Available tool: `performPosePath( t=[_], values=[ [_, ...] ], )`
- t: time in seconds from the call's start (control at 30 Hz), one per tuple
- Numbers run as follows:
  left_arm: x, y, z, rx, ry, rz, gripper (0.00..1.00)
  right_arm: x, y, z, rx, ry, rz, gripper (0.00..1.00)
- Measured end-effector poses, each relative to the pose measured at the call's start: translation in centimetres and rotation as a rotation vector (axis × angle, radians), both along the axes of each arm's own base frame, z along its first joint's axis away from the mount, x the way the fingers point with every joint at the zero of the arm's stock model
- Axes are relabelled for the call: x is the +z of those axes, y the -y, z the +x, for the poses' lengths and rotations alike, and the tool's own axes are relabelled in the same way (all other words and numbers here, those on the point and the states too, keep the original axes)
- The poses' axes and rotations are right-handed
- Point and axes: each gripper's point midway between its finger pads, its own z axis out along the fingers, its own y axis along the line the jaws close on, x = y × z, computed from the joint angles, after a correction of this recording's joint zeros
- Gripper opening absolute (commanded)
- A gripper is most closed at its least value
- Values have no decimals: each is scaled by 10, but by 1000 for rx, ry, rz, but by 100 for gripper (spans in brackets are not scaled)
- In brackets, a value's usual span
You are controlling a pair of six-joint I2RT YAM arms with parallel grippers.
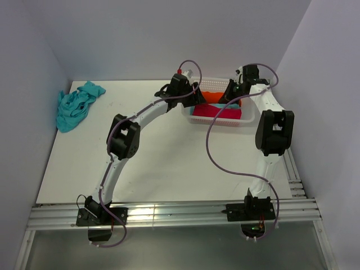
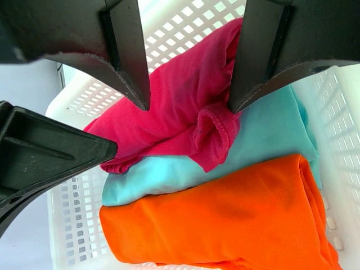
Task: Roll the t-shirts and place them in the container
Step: Place the rolled tshirt into the container
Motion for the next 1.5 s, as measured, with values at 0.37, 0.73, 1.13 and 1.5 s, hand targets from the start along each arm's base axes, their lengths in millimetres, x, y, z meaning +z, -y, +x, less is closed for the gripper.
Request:
performPosePath(
  t=[0.37, 0.73, 1.13, 1.5],
  values=[
    [0, -23, 9, 81, 17, 131, 67, 3, -19, 1, 11, 2, 22, 9],
    [39, -75, 5, 173, 57, 209, 65, -8, -77, 8, 39, -13, 47, 9],
    [6, -158, 7, 283, -43, 231, 49, -45, -96, 16, 37, -60, -33, 8],
    [-52, -133, -9, 196, -151, 208, 43, -50, -114, 3, 107, -68, -89, 6]
  ],
)
